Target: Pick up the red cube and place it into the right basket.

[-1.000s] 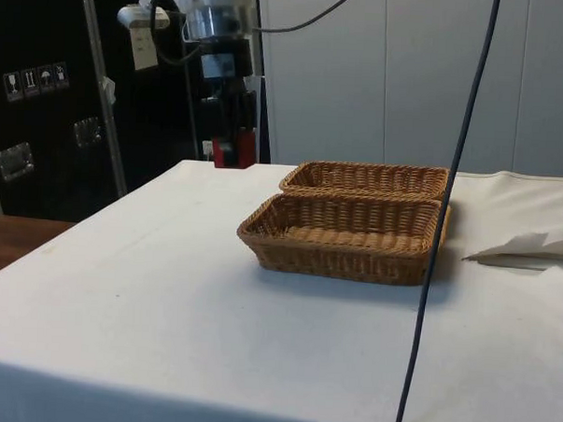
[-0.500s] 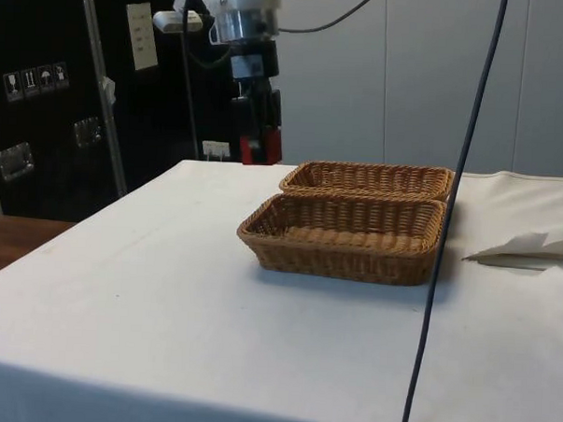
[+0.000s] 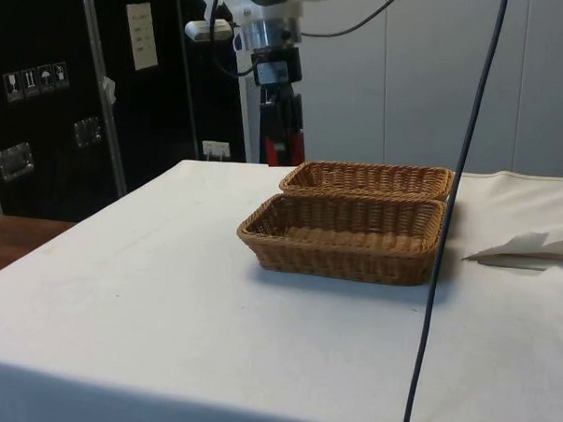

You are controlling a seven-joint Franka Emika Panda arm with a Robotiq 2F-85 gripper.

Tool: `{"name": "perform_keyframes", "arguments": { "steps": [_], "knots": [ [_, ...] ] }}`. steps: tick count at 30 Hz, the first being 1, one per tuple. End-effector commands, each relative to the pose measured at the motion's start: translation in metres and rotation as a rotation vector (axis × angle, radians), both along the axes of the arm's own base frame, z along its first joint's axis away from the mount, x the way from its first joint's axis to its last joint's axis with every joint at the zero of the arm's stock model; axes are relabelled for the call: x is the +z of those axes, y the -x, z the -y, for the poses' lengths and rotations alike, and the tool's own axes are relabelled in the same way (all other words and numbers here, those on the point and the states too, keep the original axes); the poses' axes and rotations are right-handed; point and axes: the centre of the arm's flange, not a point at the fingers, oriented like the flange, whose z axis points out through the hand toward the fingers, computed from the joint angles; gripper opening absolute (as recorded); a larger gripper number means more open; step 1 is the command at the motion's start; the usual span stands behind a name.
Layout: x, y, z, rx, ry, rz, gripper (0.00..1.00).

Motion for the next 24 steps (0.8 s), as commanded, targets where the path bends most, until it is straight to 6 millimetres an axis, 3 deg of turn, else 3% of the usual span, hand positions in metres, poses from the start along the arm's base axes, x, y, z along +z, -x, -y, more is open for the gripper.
{"name": "perform_keyframes", "arguments": {
  "steps": [1, 24],
  "knots": [
    [-0.002, 0.002, 0.006, 0.004, 0.010, 0.004, 0.01],
    [-0.026, 0.027, 0.062, 0.018, 0.045, -0.027, 0.01]
  ]
}}
